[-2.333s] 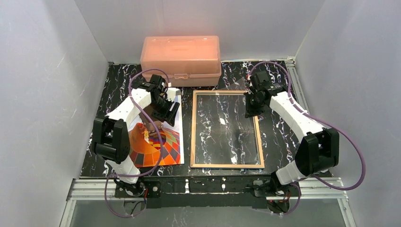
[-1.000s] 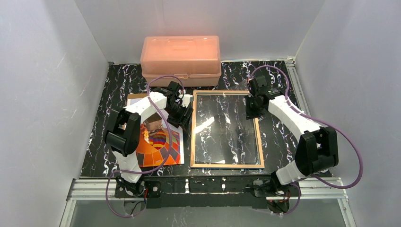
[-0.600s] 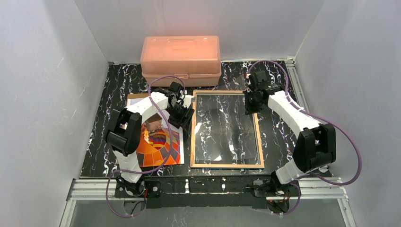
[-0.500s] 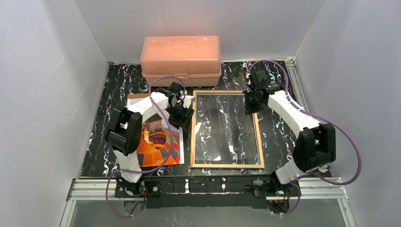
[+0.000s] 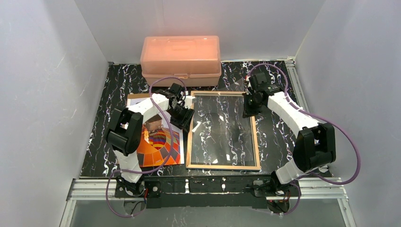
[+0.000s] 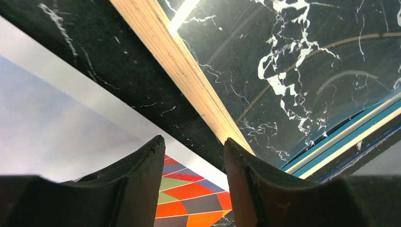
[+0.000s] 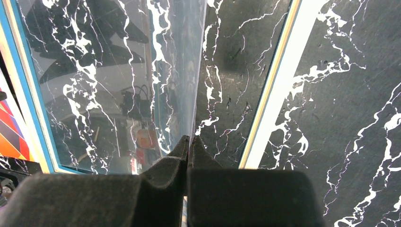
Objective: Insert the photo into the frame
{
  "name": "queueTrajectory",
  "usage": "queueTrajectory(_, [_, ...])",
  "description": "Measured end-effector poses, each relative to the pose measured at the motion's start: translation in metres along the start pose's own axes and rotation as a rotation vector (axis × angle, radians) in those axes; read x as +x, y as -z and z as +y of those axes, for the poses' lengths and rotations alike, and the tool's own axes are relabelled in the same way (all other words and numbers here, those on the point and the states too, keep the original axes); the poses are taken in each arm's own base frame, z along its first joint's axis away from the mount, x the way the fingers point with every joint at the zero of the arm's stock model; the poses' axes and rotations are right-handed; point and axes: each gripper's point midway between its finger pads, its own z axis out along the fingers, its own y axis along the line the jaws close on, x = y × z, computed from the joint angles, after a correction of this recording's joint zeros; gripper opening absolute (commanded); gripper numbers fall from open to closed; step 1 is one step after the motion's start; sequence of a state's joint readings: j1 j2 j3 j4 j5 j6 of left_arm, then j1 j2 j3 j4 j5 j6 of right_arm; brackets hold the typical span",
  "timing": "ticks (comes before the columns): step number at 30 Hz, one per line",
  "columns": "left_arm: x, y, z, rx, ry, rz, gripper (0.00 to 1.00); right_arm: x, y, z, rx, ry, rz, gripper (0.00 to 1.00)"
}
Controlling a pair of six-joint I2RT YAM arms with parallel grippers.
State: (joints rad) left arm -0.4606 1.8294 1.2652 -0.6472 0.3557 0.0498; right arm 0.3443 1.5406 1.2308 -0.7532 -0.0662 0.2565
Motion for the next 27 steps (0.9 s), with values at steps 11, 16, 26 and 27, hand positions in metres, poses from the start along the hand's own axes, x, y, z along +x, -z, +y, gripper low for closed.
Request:
queueTrajectory(11, [0.002, -0.016, -0.010, 0.070, 0.055, -0.035, 0.24, 0.016, -0.008, -0.005, 0.012, -0.043, 0.039, 0.01])
queueTrajectory(16, [0.002, -0.018, -0.011, 0.082, 0.077, -0.046, 0.21, 0.019, -0.011, -0.007, 0.019, -0.060, 0.036, 0.01])
queueTrajectory(26, [0.002, -0.019, -0.012, 0.088, 0.091, -0.053, 0.18, 0.020, -0.013, -0.010, 0.040, -0.094, 0.032, 0.01])
queueTrajectory(27, [0.002, -0.018, -0.012, 0.089, 0.091, -0.055, 0.18, 0.020, -0.013, -0.010, 0.040, -0.098, 0.032, 0.01])
